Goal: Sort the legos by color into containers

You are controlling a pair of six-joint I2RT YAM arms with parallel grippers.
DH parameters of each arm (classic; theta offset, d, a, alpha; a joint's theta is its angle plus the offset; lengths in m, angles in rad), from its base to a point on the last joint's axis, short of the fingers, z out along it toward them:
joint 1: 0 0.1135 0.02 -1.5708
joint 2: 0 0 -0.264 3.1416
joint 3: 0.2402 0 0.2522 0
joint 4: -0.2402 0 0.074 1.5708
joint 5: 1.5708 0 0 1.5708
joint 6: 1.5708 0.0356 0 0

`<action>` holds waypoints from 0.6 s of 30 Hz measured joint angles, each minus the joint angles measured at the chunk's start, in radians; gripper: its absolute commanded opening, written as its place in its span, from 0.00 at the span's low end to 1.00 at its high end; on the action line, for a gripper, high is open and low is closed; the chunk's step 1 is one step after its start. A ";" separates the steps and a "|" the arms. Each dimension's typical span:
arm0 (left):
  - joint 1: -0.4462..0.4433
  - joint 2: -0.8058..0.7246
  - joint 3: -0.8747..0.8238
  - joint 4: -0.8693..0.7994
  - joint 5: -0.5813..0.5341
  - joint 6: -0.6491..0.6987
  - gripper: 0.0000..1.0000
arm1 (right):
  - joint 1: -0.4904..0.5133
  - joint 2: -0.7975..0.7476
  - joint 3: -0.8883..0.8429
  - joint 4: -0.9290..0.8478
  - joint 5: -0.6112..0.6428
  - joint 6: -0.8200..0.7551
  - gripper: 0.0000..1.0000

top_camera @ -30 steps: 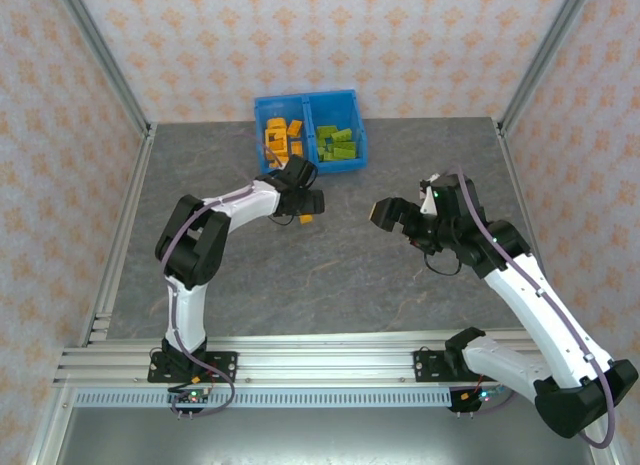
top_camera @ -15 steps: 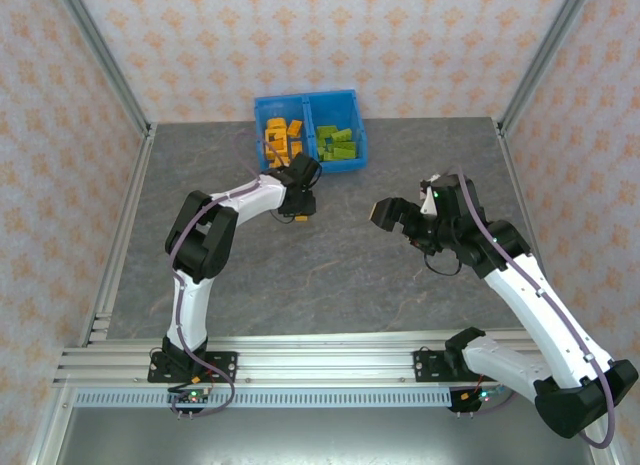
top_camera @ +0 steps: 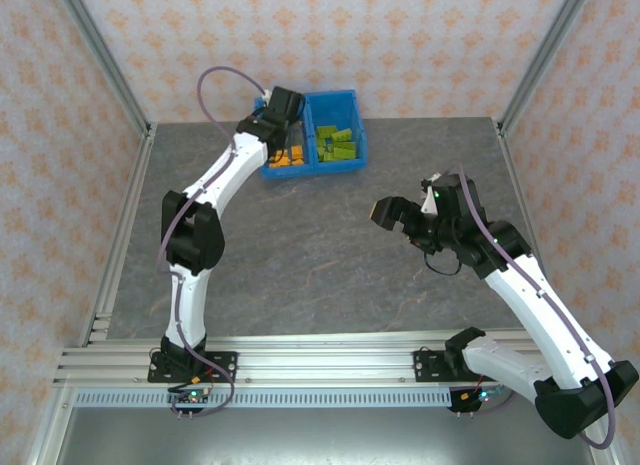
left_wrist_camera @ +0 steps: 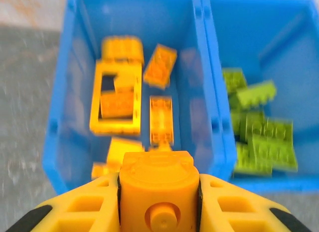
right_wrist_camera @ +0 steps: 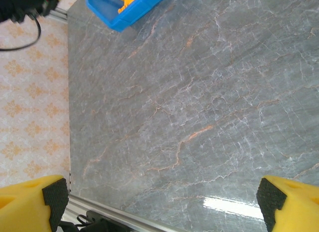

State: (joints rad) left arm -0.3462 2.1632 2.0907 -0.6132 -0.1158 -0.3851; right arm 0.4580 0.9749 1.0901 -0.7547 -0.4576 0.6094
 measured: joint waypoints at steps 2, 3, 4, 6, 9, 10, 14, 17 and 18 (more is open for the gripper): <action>0.026 0.092 0.118 -0.002 0.004 0.010 0.31 | 0.000 0.000 0.000 0.011 0.003 0.002 0.99; 0.033 0.130 0.165 -0.005 0.008 0.013 0.34 | 0.000 0.000 0.000 0.016 0.003 0.004 0.98; 0.041 0.185 0.224 -0.011 0.015 0.018 0.39 | 0.000 0.000 0.002 0.017 0.005 0.005 0.98; 0.051 0.273 0.309 -0.033 0.032 0.020 0.50 | 0.000 0.000 0.004 0.019 0.006 0.008 0.98; 0.055 0.349 0.364 -0.077 0.053 0.027 0.57 | 0.000 0.000 0.008 0.019 0.011 0.008 0.99; 0.055 0.355 0.364 -0.098 0.060 0.028 0.58 | 0.000 0.000 0.009 0.020 0.014 0.008 0.98; 0.053 0.298 0.310 -0.107 0.094 0.028 0.65 | 0.000 0.000 0.010 0.020 0.024 0.008 0.99; 0.053 0.127 0.129 -0.068 0.121 0.027 0.73 | 0.000 0.003 0.014 0.019 0.058 -0.002 0.99; 0.053 0.056 0.063 -0.041 0.130 0.023 0.75 | 0.000 0.004 0.016 0.019 0.080 -0.007 1.00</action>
State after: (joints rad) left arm -0.2928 2.2196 2.1532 -0.6544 0.0139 -0.3618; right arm 0.4580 0.9791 1.1061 -0.7353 -0.3779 0.6022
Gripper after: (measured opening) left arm 0.703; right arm 0.989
